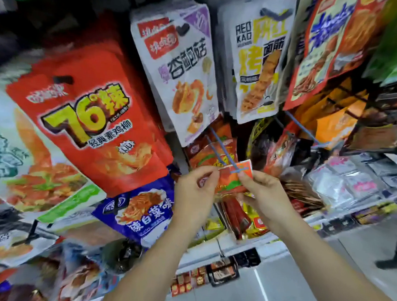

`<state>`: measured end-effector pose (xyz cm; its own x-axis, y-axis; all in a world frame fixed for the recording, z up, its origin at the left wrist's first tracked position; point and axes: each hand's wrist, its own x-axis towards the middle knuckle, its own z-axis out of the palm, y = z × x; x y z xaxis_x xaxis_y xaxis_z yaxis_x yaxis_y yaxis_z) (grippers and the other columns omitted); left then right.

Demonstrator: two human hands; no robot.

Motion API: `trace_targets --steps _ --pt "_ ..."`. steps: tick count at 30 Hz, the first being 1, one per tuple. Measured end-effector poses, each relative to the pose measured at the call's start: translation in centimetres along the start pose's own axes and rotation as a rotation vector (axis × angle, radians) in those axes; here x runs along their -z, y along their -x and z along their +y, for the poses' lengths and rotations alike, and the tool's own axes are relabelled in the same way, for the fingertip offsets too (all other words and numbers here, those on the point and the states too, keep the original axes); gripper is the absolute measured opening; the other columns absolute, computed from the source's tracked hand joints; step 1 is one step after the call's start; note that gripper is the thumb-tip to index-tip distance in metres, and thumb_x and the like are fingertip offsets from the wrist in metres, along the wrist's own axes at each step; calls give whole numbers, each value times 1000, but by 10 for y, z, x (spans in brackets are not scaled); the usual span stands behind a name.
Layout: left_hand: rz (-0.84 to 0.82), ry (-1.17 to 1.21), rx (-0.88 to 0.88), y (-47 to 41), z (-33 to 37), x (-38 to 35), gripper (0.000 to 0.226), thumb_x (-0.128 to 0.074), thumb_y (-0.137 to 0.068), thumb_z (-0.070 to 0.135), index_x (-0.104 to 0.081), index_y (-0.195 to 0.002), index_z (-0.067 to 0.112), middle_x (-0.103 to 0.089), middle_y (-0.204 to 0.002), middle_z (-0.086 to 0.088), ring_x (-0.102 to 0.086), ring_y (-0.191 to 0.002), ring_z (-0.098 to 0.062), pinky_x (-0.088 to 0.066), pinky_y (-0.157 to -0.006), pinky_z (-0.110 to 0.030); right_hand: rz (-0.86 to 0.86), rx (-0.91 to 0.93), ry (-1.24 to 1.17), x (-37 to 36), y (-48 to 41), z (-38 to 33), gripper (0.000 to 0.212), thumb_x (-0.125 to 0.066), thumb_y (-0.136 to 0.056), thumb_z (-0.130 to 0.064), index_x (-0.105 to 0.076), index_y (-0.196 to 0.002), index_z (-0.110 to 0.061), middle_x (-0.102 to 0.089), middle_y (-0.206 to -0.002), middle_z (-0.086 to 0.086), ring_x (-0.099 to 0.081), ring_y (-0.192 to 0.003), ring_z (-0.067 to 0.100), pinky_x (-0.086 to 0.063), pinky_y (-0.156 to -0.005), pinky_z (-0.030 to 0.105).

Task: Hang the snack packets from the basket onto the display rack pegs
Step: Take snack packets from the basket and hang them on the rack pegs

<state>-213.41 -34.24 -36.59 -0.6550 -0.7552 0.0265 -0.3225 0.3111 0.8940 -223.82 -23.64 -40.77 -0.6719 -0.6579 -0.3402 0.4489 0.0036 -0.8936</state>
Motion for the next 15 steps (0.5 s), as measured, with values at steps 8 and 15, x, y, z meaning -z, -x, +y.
trace_targets --steps 8,15 --pt "-24 -5 -71 5 -4 0 14 -60 -94 23 -66 -92 35 -64 -81 35 -57 -85 17 -41 -69 -1 -41 83 -23 0 2 -2 21 -67 -78 -31 -78 -88 -17 -75 -92 7 -68 -79 13 -50 -74 28" --pt "74 54 -95 -8 -2 -7 12 -64 -91 21 -76 -96 24 -69 -79 25 -63 -79 8 -47 -69 -10 16 112 -27 1 -11 -7 40 -67 -76 -33 -71 -98 0 -69 -91 13 -62 -75 11 -50 -70 27"
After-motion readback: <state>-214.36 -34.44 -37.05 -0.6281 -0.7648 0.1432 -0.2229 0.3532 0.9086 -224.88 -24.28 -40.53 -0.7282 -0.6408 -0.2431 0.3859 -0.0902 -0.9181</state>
